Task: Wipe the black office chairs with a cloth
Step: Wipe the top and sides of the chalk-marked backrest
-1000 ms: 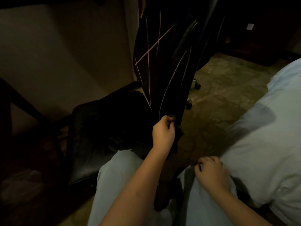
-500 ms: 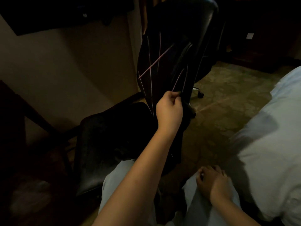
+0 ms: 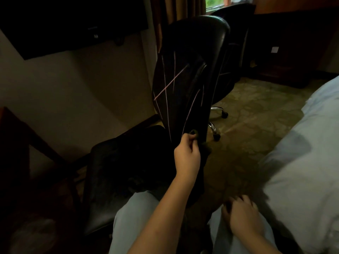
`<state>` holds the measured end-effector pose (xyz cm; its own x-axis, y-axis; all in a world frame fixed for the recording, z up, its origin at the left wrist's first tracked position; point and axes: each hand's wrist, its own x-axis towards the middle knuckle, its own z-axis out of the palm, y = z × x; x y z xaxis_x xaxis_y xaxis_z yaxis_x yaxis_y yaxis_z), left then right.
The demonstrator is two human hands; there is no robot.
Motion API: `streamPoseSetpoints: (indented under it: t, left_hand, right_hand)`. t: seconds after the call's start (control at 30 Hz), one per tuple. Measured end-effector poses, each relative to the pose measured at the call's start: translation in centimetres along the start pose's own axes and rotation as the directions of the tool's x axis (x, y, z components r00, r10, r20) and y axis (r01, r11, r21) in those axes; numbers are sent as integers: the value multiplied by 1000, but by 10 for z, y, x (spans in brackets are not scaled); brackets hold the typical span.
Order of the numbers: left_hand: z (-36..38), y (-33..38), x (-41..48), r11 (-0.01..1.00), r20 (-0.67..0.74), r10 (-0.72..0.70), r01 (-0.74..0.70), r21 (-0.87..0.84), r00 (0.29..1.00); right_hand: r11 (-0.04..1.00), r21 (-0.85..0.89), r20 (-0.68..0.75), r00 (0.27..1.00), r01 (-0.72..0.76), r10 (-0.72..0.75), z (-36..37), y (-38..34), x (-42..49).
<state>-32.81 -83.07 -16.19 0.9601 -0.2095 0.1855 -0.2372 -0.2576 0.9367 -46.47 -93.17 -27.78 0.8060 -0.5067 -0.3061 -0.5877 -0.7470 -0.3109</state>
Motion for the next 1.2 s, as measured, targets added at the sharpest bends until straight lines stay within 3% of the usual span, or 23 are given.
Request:
streamPoseSetpoints:
  t: [0.17, 0.37, 0.47, 0.63, 0.83, 0.93, 1.2]
  left_hand:
    - [-3, 5, 3, 998, 14, -67, 67, 1, 998]
    - [-10, 53, 24, 998, -3, -40, 39, -50, 999]
    - [-15, 82, 39, 997, -5, -27, 26, -76, 1000]
    - [-23, 126, 53, 984, -48, 140, -145, -108, 989]
    - [-12, 123, 48, 944, -107, 329, -327, 40, 938]
    - [-5, 85, 32, 959, -86, 285, -283, 35, 955]
    - [-9, 38, 13, 993, 34, 78, -81, 87, 996]
  right_hand:
    - [999, 51, 38, 999, -18, 16, 3, 1, -1]
    - [991, 34, 43, 991, 127, -129, 2, 7, 5]
    - [987, 28, -24, 987, 159, -159, 5, 10, 4]
    - [980, 37, -121, 975, 194, -188, 12, 11, 1]
    - [978, 47, -137, 971, 203, -195, 15, 17, 4]
    - [985, 36, -74, 983, 172, -169, 13, 14, 7]
    - [997, 48, -132, 990, 59, -53, 14, 9, 3]
